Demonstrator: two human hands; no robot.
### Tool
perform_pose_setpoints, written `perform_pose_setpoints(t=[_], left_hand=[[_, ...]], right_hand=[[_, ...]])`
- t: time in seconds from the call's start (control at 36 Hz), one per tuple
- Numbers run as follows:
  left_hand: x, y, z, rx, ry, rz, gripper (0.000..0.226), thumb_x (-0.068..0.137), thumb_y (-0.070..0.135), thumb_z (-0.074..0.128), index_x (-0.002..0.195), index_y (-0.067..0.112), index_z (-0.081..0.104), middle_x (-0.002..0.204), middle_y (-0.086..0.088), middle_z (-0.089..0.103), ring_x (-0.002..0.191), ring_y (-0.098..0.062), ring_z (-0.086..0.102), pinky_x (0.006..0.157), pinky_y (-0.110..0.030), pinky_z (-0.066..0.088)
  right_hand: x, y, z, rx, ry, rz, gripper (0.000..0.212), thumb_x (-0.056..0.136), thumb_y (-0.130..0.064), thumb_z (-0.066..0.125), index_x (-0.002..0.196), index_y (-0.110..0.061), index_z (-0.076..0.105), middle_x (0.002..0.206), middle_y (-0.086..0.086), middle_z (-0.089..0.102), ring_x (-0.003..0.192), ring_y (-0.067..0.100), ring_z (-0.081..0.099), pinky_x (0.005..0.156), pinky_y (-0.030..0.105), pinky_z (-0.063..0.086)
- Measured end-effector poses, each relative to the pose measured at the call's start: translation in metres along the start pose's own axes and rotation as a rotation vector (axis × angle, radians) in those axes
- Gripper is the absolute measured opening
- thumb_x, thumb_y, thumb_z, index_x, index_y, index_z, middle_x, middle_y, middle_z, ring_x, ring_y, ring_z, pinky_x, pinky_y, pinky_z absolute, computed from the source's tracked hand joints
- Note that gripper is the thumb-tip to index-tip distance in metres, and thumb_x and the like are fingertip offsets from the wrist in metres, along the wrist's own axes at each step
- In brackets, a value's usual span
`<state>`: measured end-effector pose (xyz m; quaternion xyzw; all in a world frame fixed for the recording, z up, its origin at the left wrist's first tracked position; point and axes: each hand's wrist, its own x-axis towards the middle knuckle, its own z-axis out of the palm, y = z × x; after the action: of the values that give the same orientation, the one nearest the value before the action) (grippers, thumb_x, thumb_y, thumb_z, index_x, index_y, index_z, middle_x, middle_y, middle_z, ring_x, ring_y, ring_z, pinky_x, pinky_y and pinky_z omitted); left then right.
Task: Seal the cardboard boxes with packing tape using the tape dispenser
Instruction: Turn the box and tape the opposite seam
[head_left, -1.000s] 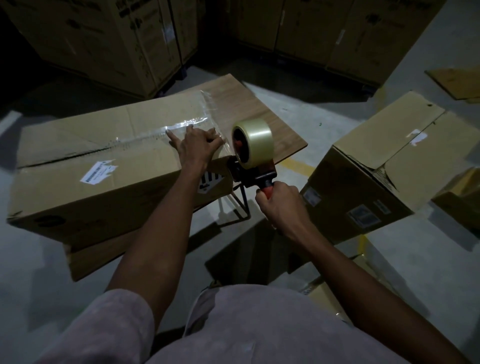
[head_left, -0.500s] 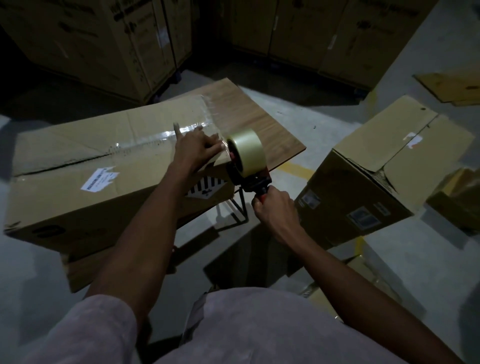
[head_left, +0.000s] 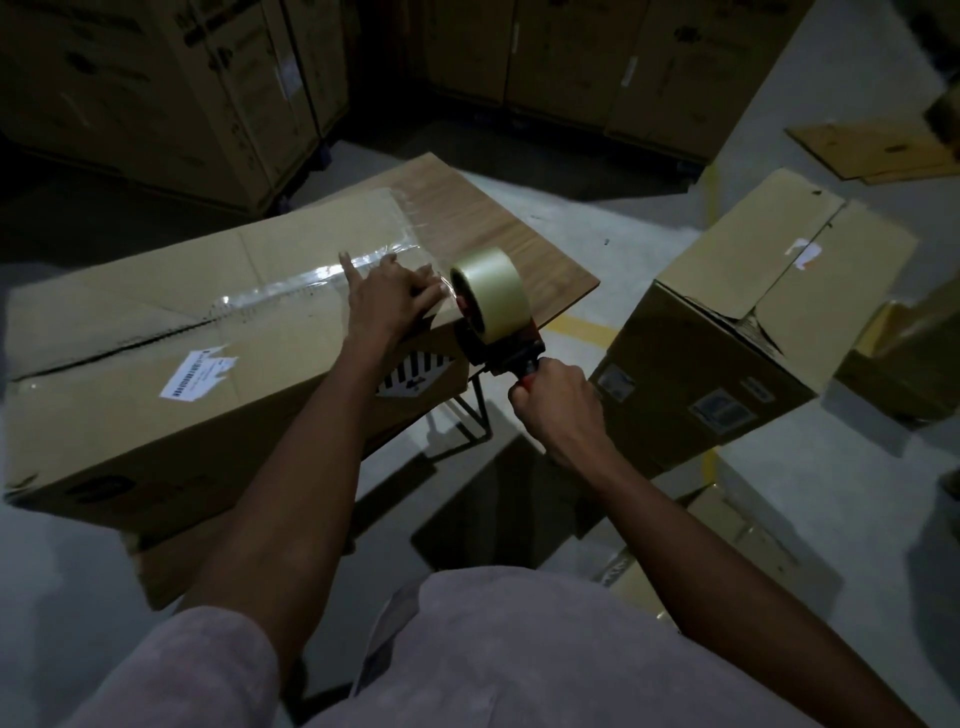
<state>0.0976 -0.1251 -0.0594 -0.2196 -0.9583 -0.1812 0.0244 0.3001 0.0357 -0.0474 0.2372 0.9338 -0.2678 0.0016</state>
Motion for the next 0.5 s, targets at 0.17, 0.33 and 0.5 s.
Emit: perform_pose_setpoints(t=[0.17,0.33,0.5], left_hand=[[-0.004,0.004,-0.001,0.015,0.014,-0.003,0.041,0.098,0.06,0.05,0.116,0.033,0.076,0.126,-0.002,0.071,0.142,-0.02,0.044,0.12,-0.065,-0.008],[-0.007,0.005,-0.002,0.016,0.026,-0.006,0.043,0.097,0.061,0.05,0.114,0.032,0.077,0.122,-0.002,0.071,0.136,-0.019,0.049,0.12,-0.065,-0.007],[-0.007,0.007,-0.004,-0.015,0.04,-0.025,0.04,0.098,0.057,0.051,0.114,0.031,0.077,0.123,-0.007,0.07,0.134,-0.019,0.05,0.12,-0.065,-0.007]], right_hand=[[0.001,-0.007,-0.017,0.194,-0.14,0.083,0.012,0.098,-0.022,0.065,0.09,-0.018,0.056,0.085,0.008,0.065,0.064,0.022,0.065,0.053,0.033,0.054],[0.0,-0.006,-0.027,0.364,-0.23,0.189,0.014,0.098,-0.02,0.066,0.102,-0.012,0.056,0.083,0.008,0.062,0.05,0.016,0.053,0.04,0.022,0.041],[-0.004,-0.013,-0.022,0.076,-0.074,0.074,0.01,0.094,-0.02,0.066,0.095,-0.013,0.059,0.087,0.009,0.067,0.07,0.027,0.068,0.065,0.042,0.062]])
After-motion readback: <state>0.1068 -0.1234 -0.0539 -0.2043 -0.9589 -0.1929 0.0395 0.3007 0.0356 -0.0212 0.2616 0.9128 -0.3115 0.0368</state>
